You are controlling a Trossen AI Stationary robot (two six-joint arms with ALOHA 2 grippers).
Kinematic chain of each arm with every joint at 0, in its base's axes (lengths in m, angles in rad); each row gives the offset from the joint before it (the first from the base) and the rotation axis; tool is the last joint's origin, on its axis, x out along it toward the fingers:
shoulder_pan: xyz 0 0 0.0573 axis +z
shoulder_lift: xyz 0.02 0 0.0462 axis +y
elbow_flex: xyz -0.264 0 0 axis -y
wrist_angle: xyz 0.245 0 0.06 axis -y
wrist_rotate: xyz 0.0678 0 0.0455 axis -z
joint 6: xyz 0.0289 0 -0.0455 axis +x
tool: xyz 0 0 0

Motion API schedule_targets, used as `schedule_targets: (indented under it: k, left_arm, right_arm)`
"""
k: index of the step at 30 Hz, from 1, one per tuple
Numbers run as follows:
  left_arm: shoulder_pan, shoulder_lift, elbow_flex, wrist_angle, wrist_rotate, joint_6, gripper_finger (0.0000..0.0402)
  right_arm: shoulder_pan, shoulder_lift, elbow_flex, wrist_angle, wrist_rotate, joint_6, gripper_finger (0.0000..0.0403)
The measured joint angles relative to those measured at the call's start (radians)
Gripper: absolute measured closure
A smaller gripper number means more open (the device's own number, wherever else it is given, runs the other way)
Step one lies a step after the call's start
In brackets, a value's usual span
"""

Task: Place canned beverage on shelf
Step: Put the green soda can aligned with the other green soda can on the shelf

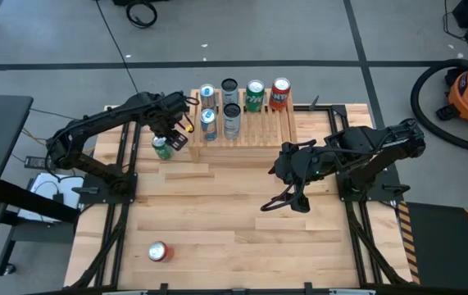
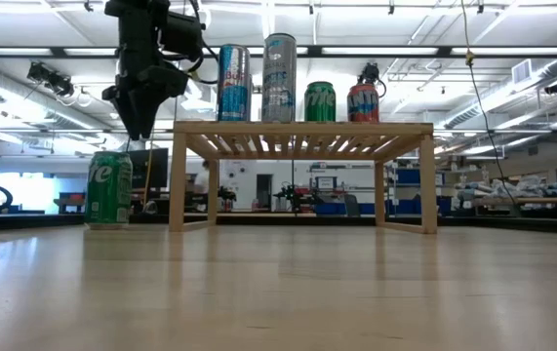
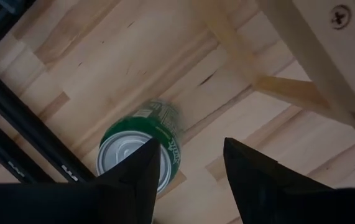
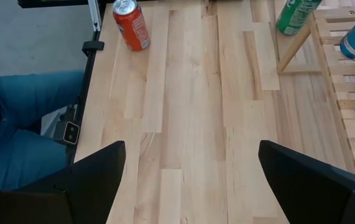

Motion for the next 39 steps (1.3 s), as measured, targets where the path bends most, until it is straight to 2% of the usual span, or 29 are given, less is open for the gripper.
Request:
schedule_targets:
  k: [3,6,13,17,22,28,39]
  left_arm:
    - [0.000,0.000,0.000,-0.003,0.000,-0.027,0.0222]
    - [0.001,0.000,0.000,-0.009,-0.002,-0.029,0.0197]
    - [0.024,0.000,0.000,-0.074,-0.023,-0.023,0.0065]
    - [0.050,0.000,0.000,-0.093,-0.061,-0.013,0.0011]
    - [0.090,0.000,-0.016,-0.089,-0.048,0.014,0.0008]
    - [0.142,-0.008,-0.104,-0.010,0.003,0.039,0.0008]
    - [0.144,-0.012,-0.129,0.048,0.024,0.064,0.0008]
  right_arm:
    - [0.000,0.000,0.000,0.000,0.000,0.000,0.0025]
    - [0.000,0.000,0.000,0.000,0.000,0.000,0.0025]
    - [0.000,0.000,0.000,0.000,0.000,0.000,0.0025]
    - [0.000,0.000,0.000,0.000,0.000,0.000,0.0025]
    - [0.000,0.000,0.000,0.000,0.000,0.000,0.0025]
    - [0.000,0.000,0.000,0.000,0.000,0.000,0.0025]
    - [0.000,0.000,0.000,0.000,0.000,0.000,0.0025]
